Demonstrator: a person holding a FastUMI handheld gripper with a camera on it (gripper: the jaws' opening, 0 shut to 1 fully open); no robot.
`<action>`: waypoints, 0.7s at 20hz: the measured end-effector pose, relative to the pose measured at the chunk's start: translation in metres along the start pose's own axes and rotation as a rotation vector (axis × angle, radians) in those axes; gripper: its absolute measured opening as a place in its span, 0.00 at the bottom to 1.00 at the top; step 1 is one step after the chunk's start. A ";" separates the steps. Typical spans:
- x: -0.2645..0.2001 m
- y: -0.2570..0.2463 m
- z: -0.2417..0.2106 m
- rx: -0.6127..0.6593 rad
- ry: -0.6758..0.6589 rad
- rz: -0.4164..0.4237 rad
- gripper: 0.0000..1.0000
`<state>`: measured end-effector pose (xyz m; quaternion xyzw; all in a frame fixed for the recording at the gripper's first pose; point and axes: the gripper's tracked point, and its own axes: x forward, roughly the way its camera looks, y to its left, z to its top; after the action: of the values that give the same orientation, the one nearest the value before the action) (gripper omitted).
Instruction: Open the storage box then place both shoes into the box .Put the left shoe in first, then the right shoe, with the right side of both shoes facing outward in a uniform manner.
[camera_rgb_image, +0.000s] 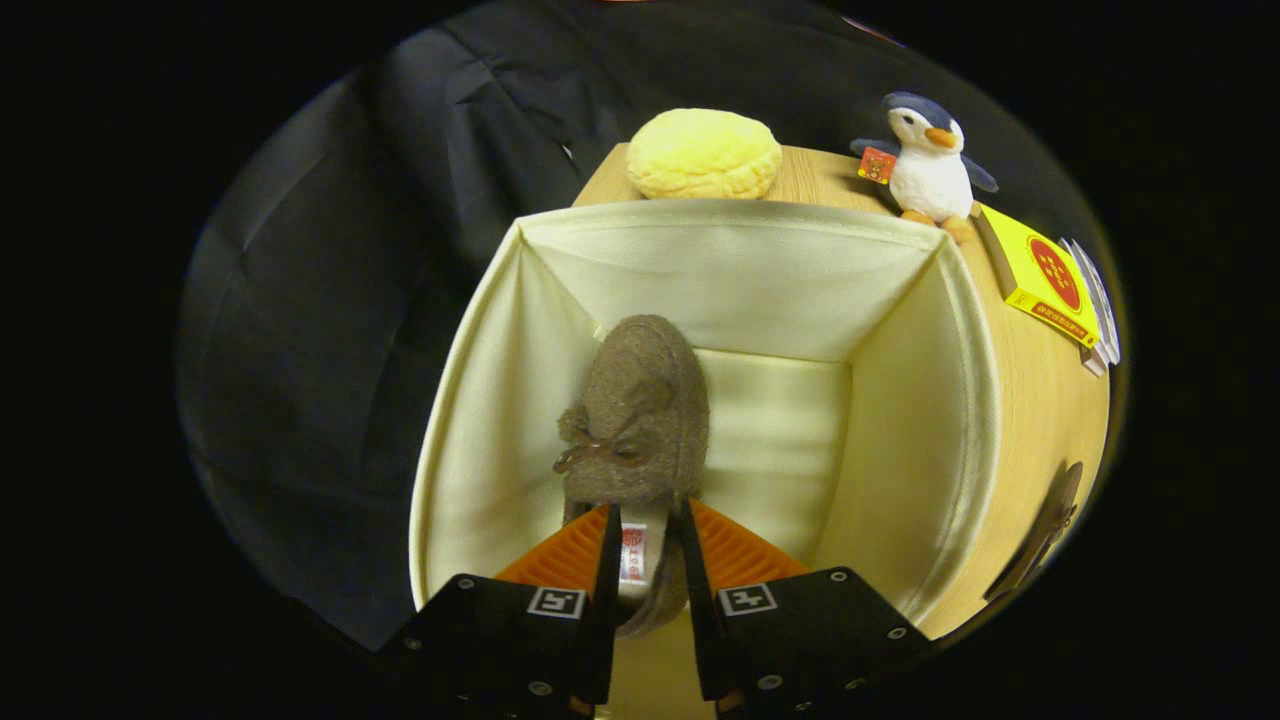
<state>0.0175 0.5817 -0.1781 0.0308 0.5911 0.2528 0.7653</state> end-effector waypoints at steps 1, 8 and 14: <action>-0.011 0.001 0.001 -0.005 -0.015 0.024 0.41; -0.103 -0.016 0.020 -0.015 -0.186 0.163 0.73; -0.167 -0.105 0.017 -0.079 -0.357 0.072 0.89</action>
<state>0.0413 0.4235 -0.0609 0.0664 0.4343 0.2937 0.8490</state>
